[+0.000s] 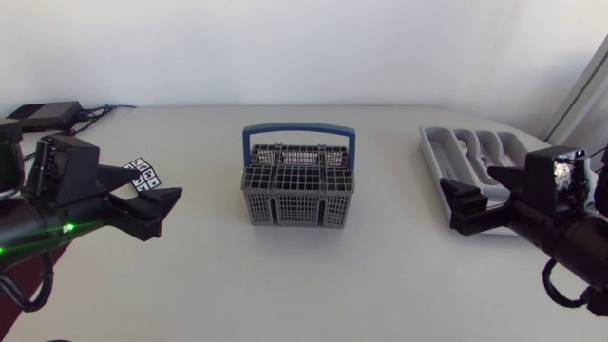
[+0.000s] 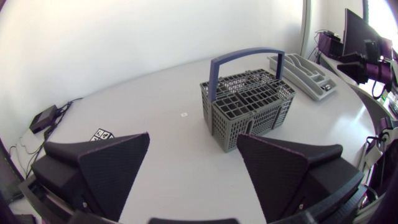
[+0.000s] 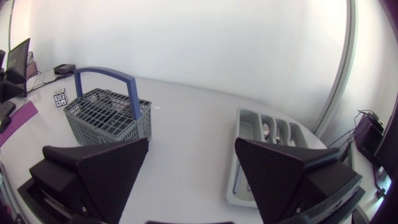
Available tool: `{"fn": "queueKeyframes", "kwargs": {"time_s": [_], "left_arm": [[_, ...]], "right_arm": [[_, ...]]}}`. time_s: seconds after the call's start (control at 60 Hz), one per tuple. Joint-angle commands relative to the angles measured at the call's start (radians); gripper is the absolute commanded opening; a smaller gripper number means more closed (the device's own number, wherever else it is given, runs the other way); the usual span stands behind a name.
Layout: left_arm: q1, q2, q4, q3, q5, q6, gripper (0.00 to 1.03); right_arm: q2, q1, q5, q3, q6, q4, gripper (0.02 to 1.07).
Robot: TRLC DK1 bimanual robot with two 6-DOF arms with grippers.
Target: Transfer all utensils from the basket to the drawer tray.
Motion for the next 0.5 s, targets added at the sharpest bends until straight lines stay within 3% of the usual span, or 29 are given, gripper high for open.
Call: {"fn": "queueKeyframes", "kwargs": {"time_s": [0.0, 0.483], "left_arm": [[0.014, -0.029, 0.009, -0.048, -0.011, 0.005, 0.98], [0.152, -0.227, 0.059, -0.212, -0.028, -0.004, 0.99]], "right_arm": [[-0.029, -0.024, -0.007, -0.042, -0.029, 0.014, 1.02], [-0.216, -0.12, -0.013, -0.174, -0.071, 0.057, 1.02]]}}
